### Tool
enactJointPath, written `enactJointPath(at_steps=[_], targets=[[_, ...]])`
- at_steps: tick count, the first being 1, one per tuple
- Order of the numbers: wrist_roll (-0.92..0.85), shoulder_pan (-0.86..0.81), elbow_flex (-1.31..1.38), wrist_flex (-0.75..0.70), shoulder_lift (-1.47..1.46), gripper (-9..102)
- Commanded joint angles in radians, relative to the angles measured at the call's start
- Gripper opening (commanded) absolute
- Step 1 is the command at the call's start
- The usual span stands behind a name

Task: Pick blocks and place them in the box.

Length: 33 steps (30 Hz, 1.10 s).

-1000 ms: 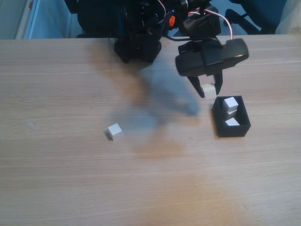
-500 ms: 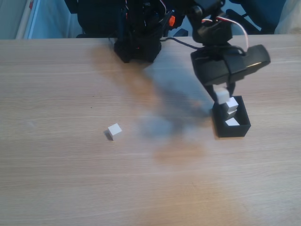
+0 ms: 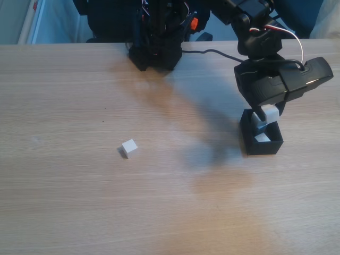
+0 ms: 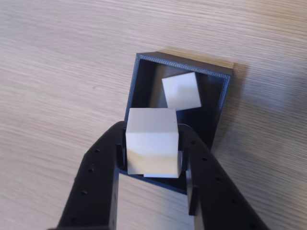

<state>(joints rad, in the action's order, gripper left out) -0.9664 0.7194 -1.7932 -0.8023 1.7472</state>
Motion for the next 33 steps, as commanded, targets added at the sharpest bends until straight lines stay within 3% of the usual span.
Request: enactJointPath(at_steps=[1, 15, 20, 27, 33], targets=[[0.009, 0.014, 0.066, 0.011, -0.002, 13], [0.009, -0.035, 0.060, -0.051, 0.037, 16], [-0.058, -0.141, -0.041, -0.095, 0.166, 14], [-0.126, -0.328, -0.120, -0.270, 0.310, 16], [0.041, -0.505, -0.091, -0.416, 0.341, 16]])
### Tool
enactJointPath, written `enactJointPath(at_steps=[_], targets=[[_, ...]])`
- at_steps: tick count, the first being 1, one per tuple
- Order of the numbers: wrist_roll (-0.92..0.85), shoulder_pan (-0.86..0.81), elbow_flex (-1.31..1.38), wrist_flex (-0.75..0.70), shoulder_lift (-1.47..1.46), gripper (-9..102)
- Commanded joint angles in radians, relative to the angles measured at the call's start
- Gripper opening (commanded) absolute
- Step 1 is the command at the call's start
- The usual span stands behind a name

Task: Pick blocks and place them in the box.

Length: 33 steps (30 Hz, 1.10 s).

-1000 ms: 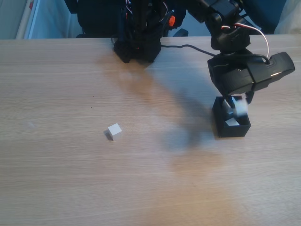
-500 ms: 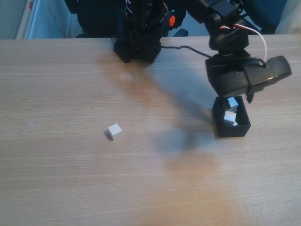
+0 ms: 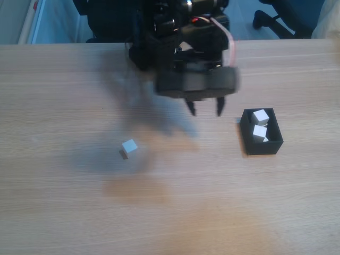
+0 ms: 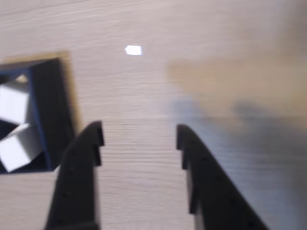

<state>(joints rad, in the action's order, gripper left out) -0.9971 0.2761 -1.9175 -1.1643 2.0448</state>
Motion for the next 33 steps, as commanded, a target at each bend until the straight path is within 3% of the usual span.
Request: enactJointPath(at_steps=[1, 10, 15, 22, 33], targets=[[0.112, -0.086, 0.037, -0.078, 0.040, 16], [0.264, -0.249, 0.021, -0.097, -0.032, 18], [0.227, -0.321, -0.005, -0.061, -0.064, 18], [0.141, -0.420, -0.100, 0.094, -0.115, 18], [0.081, -0.494, -0.021, 0.179, -0.295, 19]])
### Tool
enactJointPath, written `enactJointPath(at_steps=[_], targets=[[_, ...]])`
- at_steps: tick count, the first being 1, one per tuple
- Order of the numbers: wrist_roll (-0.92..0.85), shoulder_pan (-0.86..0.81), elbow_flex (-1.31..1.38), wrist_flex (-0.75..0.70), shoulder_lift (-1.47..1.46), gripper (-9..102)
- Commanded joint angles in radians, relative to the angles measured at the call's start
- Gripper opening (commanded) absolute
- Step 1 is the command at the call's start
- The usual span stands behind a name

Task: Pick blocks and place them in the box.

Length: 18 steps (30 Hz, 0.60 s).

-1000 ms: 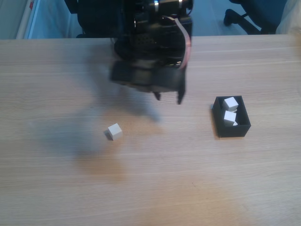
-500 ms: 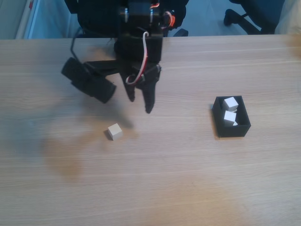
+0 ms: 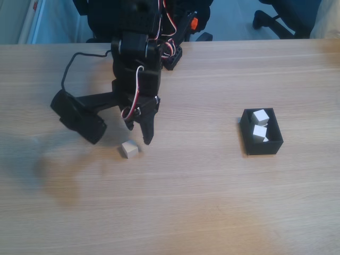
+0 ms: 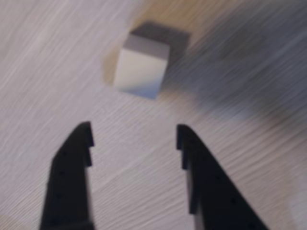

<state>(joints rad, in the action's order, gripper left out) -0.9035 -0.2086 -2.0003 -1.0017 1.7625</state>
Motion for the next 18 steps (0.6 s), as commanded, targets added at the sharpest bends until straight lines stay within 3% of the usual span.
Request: enactJointPath(at_steps=[1, 18], targets=[[-0.015, -0.011, 0.069, 0.025, -0.021, 19], [-0.054, -0.020, 0.138, 0.074, -0.141, 18]])
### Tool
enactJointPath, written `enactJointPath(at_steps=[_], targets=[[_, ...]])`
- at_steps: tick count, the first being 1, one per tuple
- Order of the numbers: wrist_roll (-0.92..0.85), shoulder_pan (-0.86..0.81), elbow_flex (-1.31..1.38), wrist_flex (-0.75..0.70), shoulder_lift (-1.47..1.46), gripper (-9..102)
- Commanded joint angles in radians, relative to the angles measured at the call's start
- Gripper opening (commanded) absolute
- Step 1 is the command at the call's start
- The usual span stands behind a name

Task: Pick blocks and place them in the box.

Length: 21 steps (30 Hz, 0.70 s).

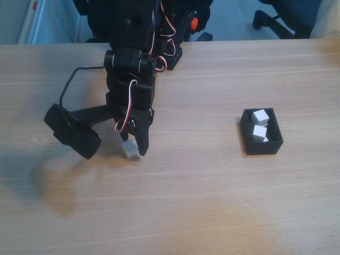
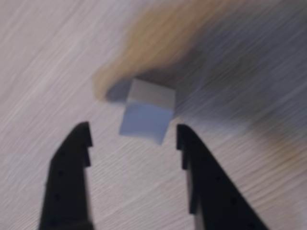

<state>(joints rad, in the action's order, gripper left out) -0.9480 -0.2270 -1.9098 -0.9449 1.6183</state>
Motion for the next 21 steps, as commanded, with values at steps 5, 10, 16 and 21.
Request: enactJointPath(at_steps=[5, 10, 16, 21], targets=[[-0.009, -0.002, 0.052, 0.029, -0.014, 18], [-0.008, 0.000, 0.074, 0.040, -0.041, 17], [-0.008, -0.003, 0.092, 0.044, -0.063, 14], [-0.005, -0.006, 0.092, 0.040, -0.069, 11]])
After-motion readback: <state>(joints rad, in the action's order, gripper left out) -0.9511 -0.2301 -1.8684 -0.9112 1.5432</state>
